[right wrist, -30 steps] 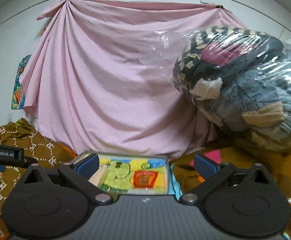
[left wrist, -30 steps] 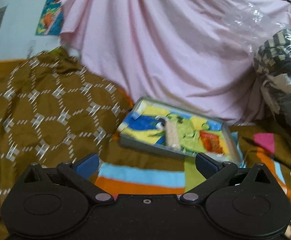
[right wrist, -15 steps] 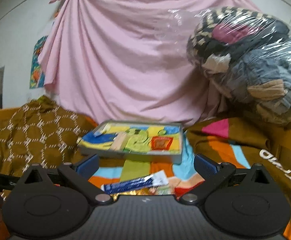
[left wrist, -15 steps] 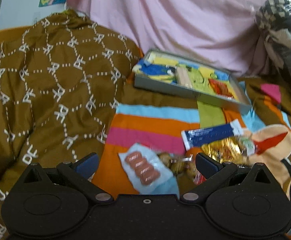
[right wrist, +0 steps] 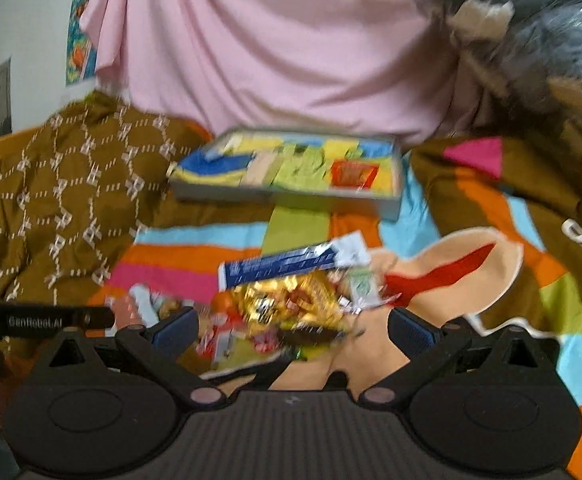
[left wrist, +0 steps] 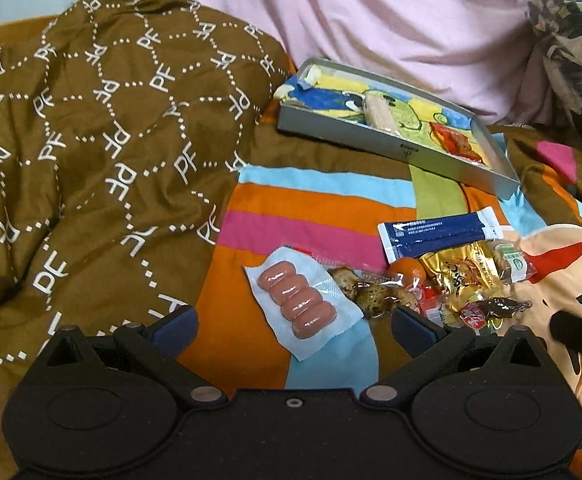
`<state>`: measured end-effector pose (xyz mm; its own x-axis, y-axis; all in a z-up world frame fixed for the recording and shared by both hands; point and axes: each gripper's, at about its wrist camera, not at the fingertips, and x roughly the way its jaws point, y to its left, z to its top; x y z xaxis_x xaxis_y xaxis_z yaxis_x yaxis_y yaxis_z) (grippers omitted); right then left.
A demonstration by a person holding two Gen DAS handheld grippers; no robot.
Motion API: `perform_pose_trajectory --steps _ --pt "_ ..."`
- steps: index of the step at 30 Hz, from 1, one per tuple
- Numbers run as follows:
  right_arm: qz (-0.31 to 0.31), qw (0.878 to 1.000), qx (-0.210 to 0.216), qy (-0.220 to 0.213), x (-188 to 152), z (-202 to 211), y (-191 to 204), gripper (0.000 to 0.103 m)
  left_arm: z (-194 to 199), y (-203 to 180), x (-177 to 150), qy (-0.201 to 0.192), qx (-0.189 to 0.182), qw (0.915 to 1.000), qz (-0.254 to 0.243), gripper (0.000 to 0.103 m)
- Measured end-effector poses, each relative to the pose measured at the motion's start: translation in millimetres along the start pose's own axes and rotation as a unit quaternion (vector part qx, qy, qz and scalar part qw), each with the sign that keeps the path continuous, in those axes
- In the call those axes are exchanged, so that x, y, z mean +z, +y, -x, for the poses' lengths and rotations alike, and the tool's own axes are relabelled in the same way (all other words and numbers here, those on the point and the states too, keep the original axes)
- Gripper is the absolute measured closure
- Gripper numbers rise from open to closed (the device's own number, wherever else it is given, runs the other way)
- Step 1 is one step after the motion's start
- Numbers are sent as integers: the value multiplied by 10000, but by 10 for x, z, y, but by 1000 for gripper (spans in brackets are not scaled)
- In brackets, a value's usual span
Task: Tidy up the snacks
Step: 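Move the left gripper to the pink sausage pack while the right gripper approaches the quail-egg pack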
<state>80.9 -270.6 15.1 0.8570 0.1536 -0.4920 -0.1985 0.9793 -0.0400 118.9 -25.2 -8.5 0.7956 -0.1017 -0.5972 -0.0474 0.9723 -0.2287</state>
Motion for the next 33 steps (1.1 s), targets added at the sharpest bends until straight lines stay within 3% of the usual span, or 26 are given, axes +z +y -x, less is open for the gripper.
perform_pose_trajectory --steps 11,18,23,30,33 --pt "780 9940 608 463 6 -291 166 0 -240 55 63 412 -231 9984 312 1" --pt "1667 9790 1082 453 1 -573 295 0 -430 21 167 710 -382 9957 453 1" --pt "2369 9653 1057 301 -61 -756 367 0 -623 15 238 985 -156 9920 777 1" --pt "2462 9617 1152 363 -99 -927 364 0 -779 -33 319 1147 -43 9869 1136 1" --pt "2508 9609 1118 350 -111 -955 368 0 -841 -108 335 1271 -4 9860 1081 9"
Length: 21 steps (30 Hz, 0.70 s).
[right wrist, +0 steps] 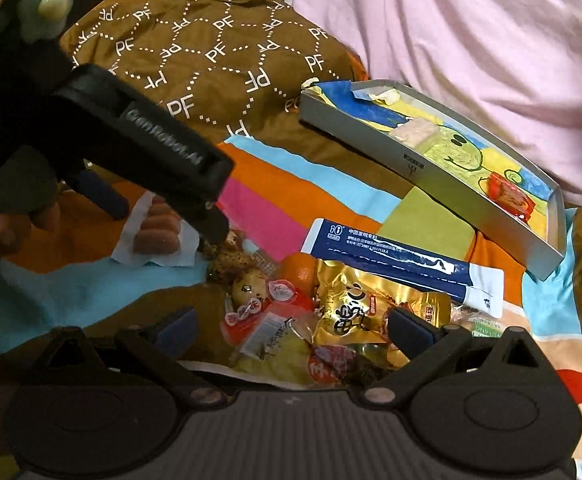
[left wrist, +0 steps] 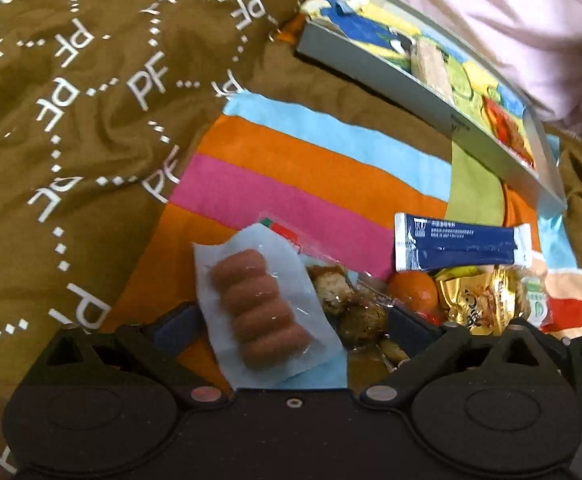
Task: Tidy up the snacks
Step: 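Move the left gripper to the pink sausage pack while the right gripper approaches the quail-egg pack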
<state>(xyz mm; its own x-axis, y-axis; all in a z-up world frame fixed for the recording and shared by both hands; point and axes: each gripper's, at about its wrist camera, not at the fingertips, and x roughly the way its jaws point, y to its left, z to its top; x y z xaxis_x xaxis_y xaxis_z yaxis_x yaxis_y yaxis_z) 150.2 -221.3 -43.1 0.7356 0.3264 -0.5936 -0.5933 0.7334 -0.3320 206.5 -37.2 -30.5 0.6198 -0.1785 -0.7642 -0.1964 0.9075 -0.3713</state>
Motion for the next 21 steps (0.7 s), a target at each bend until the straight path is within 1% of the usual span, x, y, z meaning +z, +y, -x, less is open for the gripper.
perform_pose_trajectory --steps 1,2,5,6,7,11,12,14,16,18,21 --pt "2 10000 -3 -3 3 -9 -3 0 -10 -25 1 0 103 9999 -51 13" --pt "-2 10000 2 -13 2 -12 -5 0 -18 -41 -1 -1 181 9998 -88 15" --pt "0 10000 26 -65 6 -3 -2 0 -23 -52 -6 -39 312 9994 -166 25" --pt "5 10000 39 -88 7 1 -1 0 -27 -54 -9 -49 376 9991 -201 32" --pt "6 9999 56 -107 9 2 -1 0 -30 -61 -14 -61 439 9987 -261 33" --pt "1 9998 139 -113 15 -10 15 0 -18 -41 -19 -114 389 9986 -327 35" --pt "-9 9998 170 -105 14 -18 15 0 -20 -41 -12 -91 371 9984 -413 36" --pt "-36 9997 230 -87 10 -31 16 1 -17 -42 -5 -24 300 9972 -687 37" --pt "-97 9994 315 -56 9 -48 5 3 -15 -23 5 83 145 9944 -1046 37" --pt "-184 9990 419 -13 5 -59 -2 4 -2 -1 6 170 -46 9879 -1544 37" --pt "-322 9978 575 48 -3 -85 -21 6 32 77 -9 206 -314 9770 -2098 37"
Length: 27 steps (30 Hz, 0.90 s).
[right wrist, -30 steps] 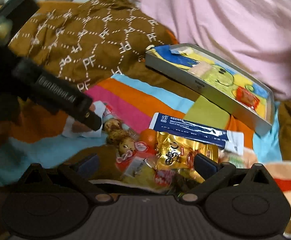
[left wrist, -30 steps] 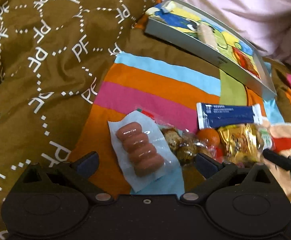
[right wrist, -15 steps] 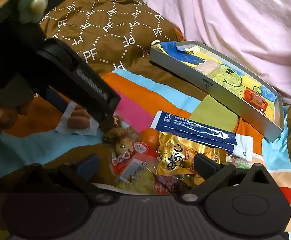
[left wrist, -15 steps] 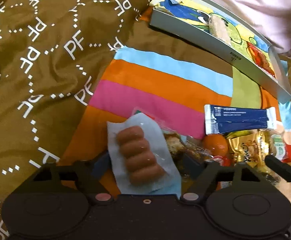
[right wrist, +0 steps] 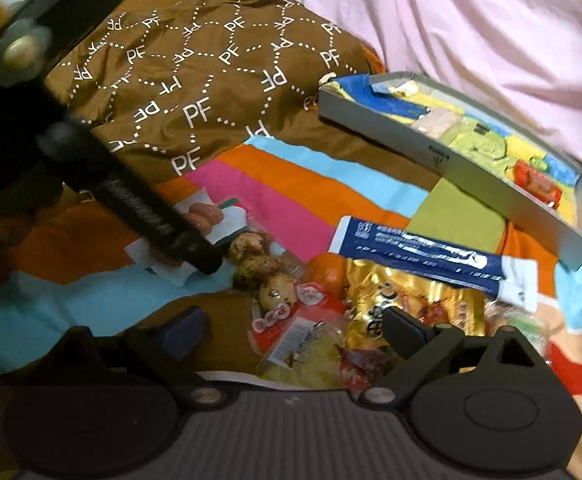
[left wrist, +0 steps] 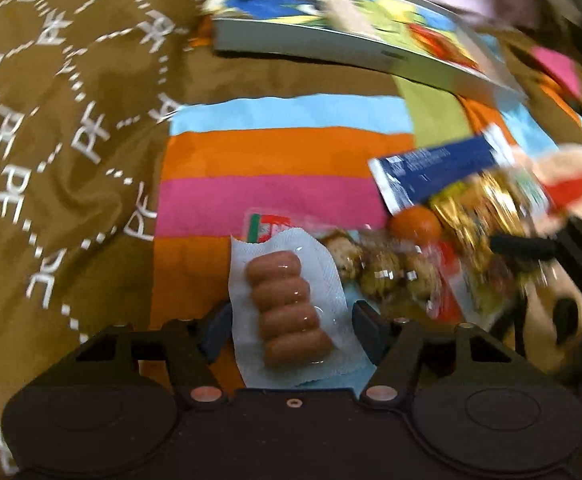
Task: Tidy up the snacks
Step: 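Move the left gripper to the pink sausage pack while the right gripper approaches the quail-egg pack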
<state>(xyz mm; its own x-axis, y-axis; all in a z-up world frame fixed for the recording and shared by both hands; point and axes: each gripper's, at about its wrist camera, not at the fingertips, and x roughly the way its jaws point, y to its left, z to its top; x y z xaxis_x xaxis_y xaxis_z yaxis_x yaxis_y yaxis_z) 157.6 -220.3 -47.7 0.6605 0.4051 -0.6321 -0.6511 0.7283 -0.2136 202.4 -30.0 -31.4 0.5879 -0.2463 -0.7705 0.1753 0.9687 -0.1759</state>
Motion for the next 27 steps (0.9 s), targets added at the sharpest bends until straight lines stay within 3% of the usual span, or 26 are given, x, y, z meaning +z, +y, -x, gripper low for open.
perform_pose_trajectory --steps 3,10,14,17,20,24,27 --pt "-135 9998 143 33 -4 -38 -30 7 45 50 -40 10 -105 9996 -278 37" --pt "-194 9992 358 28 31 -178 -94 9 127 102 -122 -52 -42 9999 -112 38" --pt "-268 9990 361 80 59 -198 -109 22 158 114 -140 -56 -1 10000 -51 38" --pt "-323 9979 526 180 69 -184 -116 42 185 162 -155 -71 -41 9999 117 38" --pt "-212 9980 543 242 81 -157 -64 47 211 185 -162 -76 -50 9997 233 38" --pt "-173 9976 638 186 88 -103 -27 45 249 225 -188 -87 15 9992 384 38" --pt "-186 9983 530 139 86 -118 -60 32 263 228 -206 -93 80 9990 434 38"
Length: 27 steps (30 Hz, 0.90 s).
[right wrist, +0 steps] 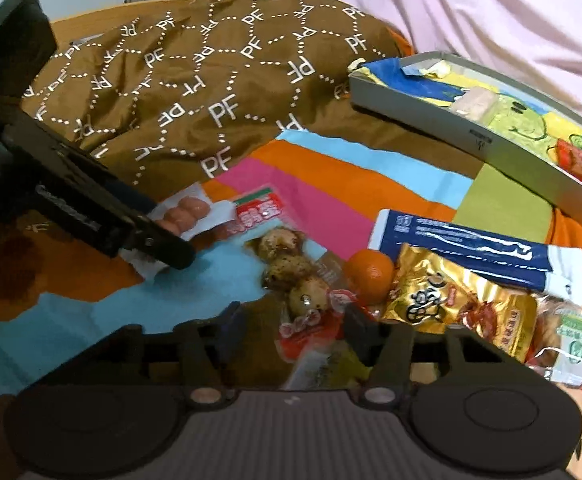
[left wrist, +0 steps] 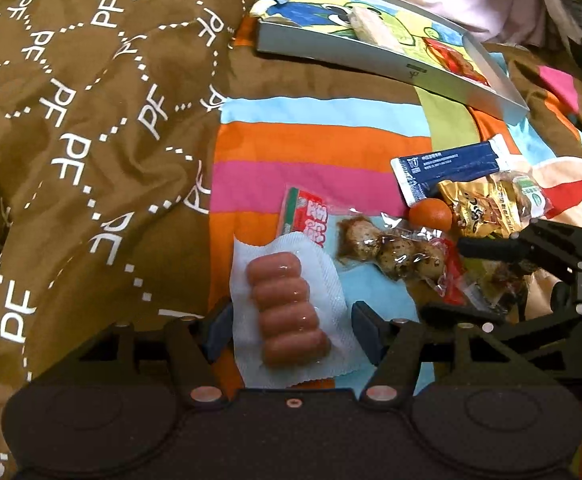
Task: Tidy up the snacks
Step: 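Move the left gripper to the pink sausage pack while the right gripper approaches the quail-egg pack, then close the left gripper on the sausage pack while the right gripper grasps the quail-egg pack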
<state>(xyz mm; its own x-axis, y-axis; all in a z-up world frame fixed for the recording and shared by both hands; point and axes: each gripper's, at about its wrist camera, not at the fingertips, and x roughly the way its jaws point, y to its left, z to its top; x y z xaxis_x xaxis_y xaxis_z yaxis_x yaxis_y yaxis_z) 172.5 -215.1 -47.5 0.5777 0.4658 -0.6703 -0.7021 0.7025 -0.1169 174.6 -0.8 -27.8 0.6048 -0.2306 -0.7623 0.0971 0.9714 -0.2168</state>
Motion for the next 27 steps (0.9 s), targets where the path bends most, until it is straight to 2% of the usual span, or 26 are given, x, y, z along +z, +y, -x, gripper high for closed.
perform_pose_trajectory --steps 5,11,15,18,21,24,27 --pt "-388 9991 191 -36 4 -92 -148 26 10 30 -8 -24 -21 9999 125 38" --pt "-911 9943 451 -310 80 -184 -360 18 36 113 -17 -80 -176 9990 410 38" --pt "-1258 9888 802 4 63 -300 -492 20 39 113 -24 -95 -201 9988 445 38" --pt "-940 9923 800 126 76 -259 -410 28 37 130 -26 -111 -219 9984 503 38" --pt "-609 9934 904 345 93 -196 -290 32 48 157 -30 -128 -243 9980 572 38" --pt "-346 9932 1028 430 75 -90 -149 32 58 162 -39 -141 -248 9980 571 38" --pt "-298 9958 822 273 53 -55 -50 31 64 122 -56 -169 -164 9985 485 38"
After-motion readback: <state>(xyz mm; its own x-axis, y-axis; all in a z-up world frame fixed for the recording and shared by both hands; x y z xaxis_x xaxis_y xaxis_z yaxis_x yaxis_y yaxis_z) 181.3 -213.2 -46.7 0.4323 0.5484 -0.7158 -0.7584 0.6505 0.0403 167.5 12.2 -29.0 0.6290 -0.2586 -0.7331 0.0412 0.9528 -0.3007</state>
